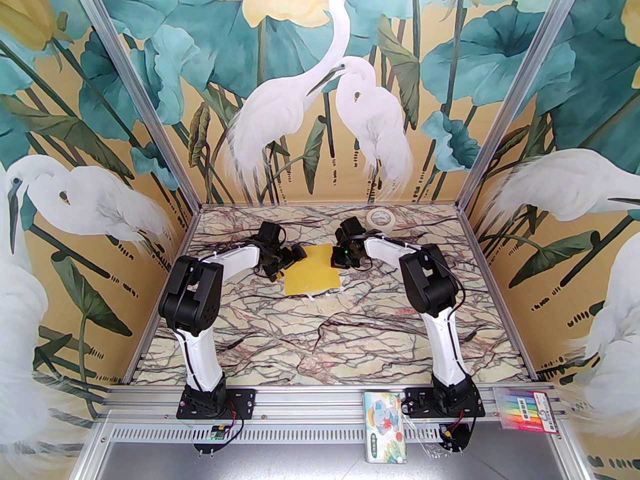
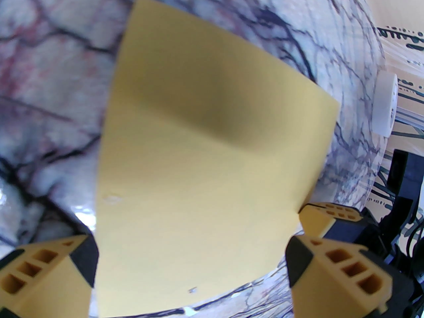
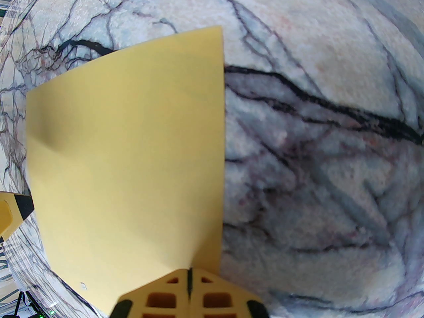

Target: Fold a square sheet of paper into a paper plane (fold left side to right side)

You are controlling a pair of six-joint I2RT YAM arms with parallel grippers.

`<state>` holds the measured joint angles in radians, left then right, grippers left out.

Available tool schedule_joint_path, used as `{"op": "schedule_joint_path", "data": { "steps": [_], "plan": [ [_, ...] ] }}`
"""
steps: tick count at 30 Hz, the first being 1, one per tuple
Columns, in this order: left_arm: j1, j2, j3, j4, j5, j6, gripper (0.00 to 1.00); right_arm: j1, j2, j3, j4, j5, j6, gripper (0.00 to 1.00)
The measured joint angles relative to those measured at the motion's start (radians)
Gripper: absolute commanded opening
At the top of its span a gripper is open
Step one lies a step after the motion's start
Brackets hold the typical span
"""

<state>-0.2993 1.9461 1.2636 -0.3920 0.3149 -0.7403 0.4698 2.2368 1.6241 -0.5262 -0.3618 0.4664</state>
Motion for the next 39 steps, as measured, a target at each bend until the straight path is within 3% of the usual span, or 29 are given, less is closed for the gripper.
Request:
{"op": "schedule_joint_path", "data": {
  "steps": [11, 19, 32, 39],
  "plan": [
    [-0.053, 0.027, -0.001, 0.181, 0.125, 0.005, 0.99, 0.000, 0.000, -0.006, 0.006, 0.000, 0.000, 0.00],
    [-0.041, 0.052, 0.010, 0.252, 0.166, 0.034, 0.99, 0.000, 0.000, -0.006, 0.006, -0.001, 0.000, 0.00],
    [-0.021, 0.051, 0.063, 0.066, -0.113, 0.195, 0.99, 0.000, 0.000, -0.006, 0.006, 0.000, 0.003, 0.00],
    [-0.039, 0.057, 0.068, 0.048, -0.142, 0.210, 0.99, 0.000, 0.000, -0.006, 0.005, -0.001, 0.003, 0.00]
  ]
}}
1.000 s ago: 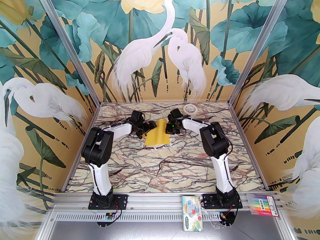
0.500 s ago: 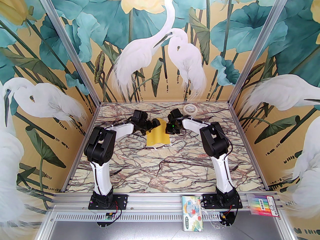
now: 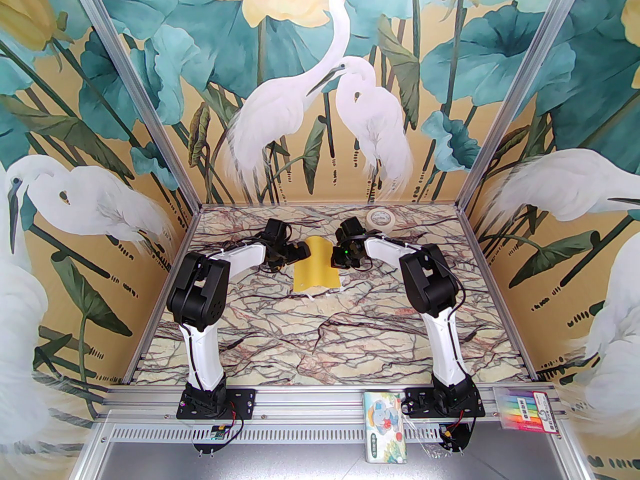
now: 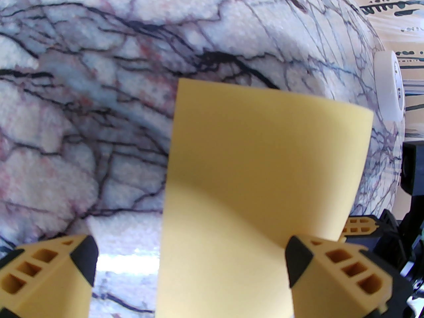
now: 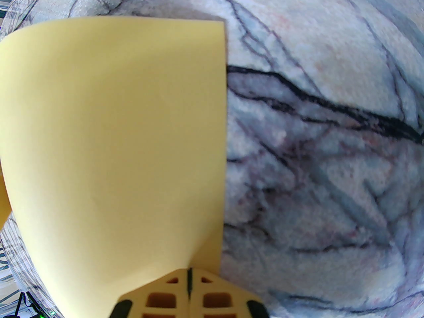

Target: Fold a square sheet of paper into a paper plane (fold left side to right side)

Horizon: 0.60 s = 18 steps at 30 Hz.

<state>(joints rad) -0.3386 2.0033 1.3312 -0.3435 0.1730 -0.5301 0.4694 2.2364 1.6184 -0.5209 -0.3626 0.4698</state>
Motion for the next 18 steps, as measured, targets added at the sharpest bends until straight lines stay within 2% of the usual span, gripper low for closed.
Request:
{"op": "schedule_joint_path", "data": {
  "steps": [6, 13, 18],
  "plan": [
    [-0.024, 0.008, 0.002, 0.040, 0.037, -0.048, 0.99, 0.000, 0.000, -0.001, 0.001, 0.000, 0.000, 0.00],
    [-0.052, 0.017, -0.051, 0.220, 0.225, -0.195, 0.99, 0.000, -0.003, -0.007, 0.006, 0.000, 0.000, 0.00],
    [-0.034, 0.017, -0.102, 0.346, 0.308, -0.288, 0.99, 0.000, -0.004, -0.011, 0.010, 0.000, 0.000, 0.00]
  ]
}}
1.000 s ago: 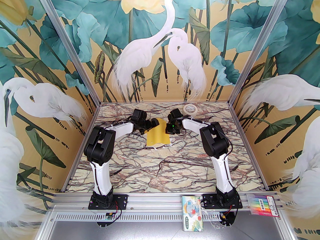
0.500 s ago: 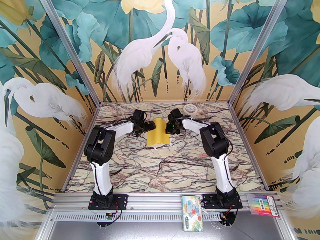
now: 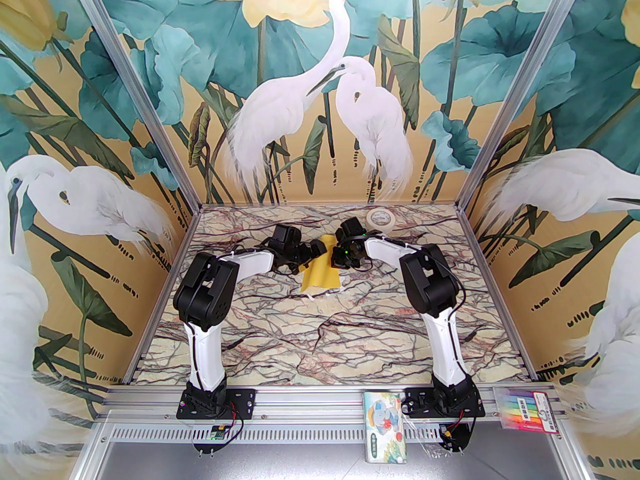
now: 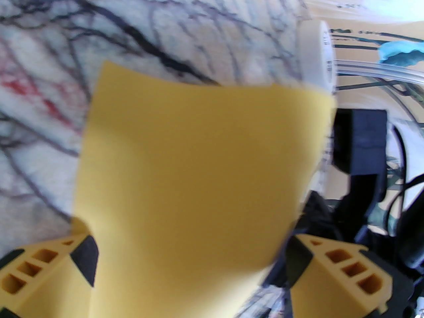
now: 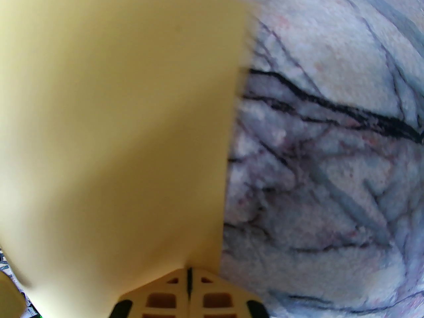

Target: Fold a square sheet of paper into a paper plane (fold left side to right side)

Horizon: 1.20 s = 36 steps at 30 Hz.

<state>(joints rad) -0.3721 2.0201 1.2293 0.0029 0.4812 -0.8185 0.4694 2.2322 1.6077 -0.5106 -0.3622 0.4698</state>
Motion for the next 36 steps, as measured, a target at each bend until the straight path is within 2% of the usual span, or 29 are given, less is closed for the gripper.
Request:
{"op": "schedule_joint_path", "data": {
  "steps": [5, 10, 17, 36],
  "plan": [
    [0.043, 0.000, -0.060, 0.144, 0.090, -0.100, 0.99, 0.000, -0.002, -0.005, 0.006, 0.000, 0.000, 0.00],
    [0.068, 0.011, -0.072, 0.233, 0.132, -0.144, 1.00, 0.000, -0.003, -0.008, 0.010, 0.000, 0.000, 0.00],
    [0.082, 0.033, -0.036, 0.245, 0.140, -0.151, 1.00, 0.000, -0.003, -0.008, 0.010, 0.000, 0.000, 0.00],
    [0.076, 0.248, 0.257, 0.204, 0.250, -0.131, 0.99, 0.000, -0.004, -0.009, 0.010, 0.000, 0.000, 0.00]
  ]
}}
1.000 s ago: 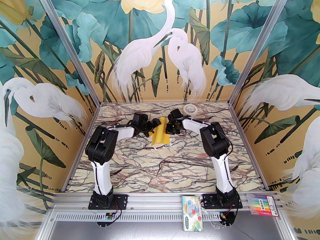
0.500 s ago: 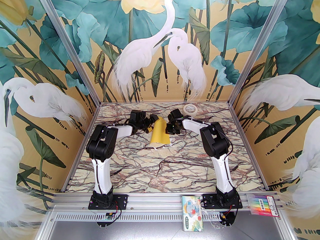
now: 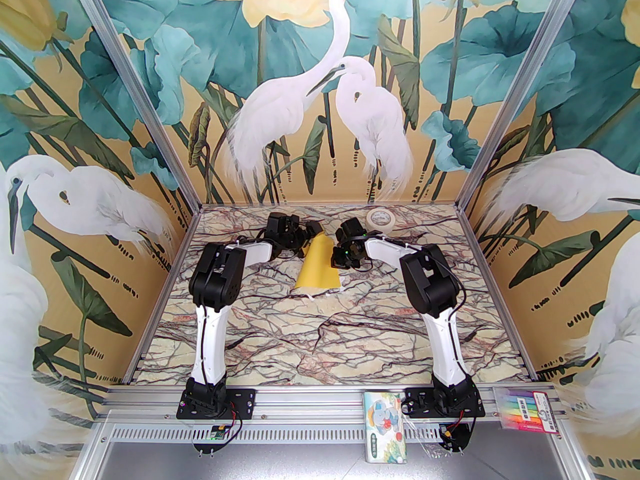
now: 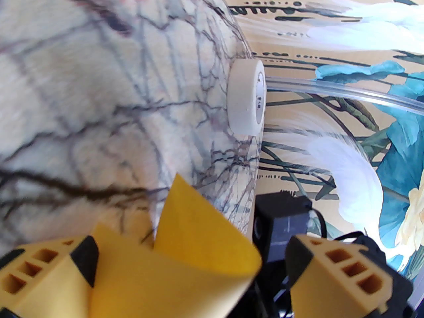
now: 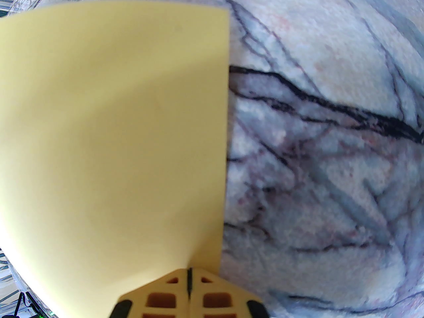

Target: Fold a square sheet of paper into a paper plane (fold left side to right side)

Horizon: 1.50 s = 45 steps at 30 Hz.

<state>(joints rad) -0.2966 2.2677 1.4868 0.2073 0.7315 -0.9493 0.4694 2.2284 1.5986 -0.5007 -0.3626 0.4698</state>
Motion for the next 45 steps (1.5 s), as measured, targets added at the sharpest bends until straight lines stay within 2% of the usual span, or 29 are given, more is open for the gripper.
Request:
{"op": "schedule_joint_path", "data": {
  "steps": [5, 11, 21, 35, 40, 45],
  "plan": [
    [-0.010, -0.036, -0.062, 0.002, 0.020, 0.039, 0.99, 0.000, 0.000, 0.000, 0.000, 0.000, 0.000, 0.00],
    [-0.008, -0.153, -0.231, -0.018, 0.050, 0.076, 0.99, 0.000, 0.000, 0.000, 0.000, 0.000, 0.000, 0.00],
    [0.003, -0.303, -0.406, -0.071, 0.057, 0.078, 0.99, 0.000, 0.000, 0.000, 0.000, 0.000, 0.000, 0.00],
    [0.023, -0.464, -0.538, -0.088, 0.040, 0.051, 0.99, 0.000, -0.003, -0.006, 0.007, 0.000, 0.001, 0.00],
    [0.035, -0.468, -0.540, -0.085, 0.038, 0.036, 1.00, 0.000, -0.003, -0.007, 0.008, 0.000, 0.001, 0.00],
    [0.042, -0.468, -0.529, -0.144, -0.016, 0.069, 0.99, 0.000, -0.003, -0.007, 0.008, 0.000, 0.004, 0.00]
  ]
}}
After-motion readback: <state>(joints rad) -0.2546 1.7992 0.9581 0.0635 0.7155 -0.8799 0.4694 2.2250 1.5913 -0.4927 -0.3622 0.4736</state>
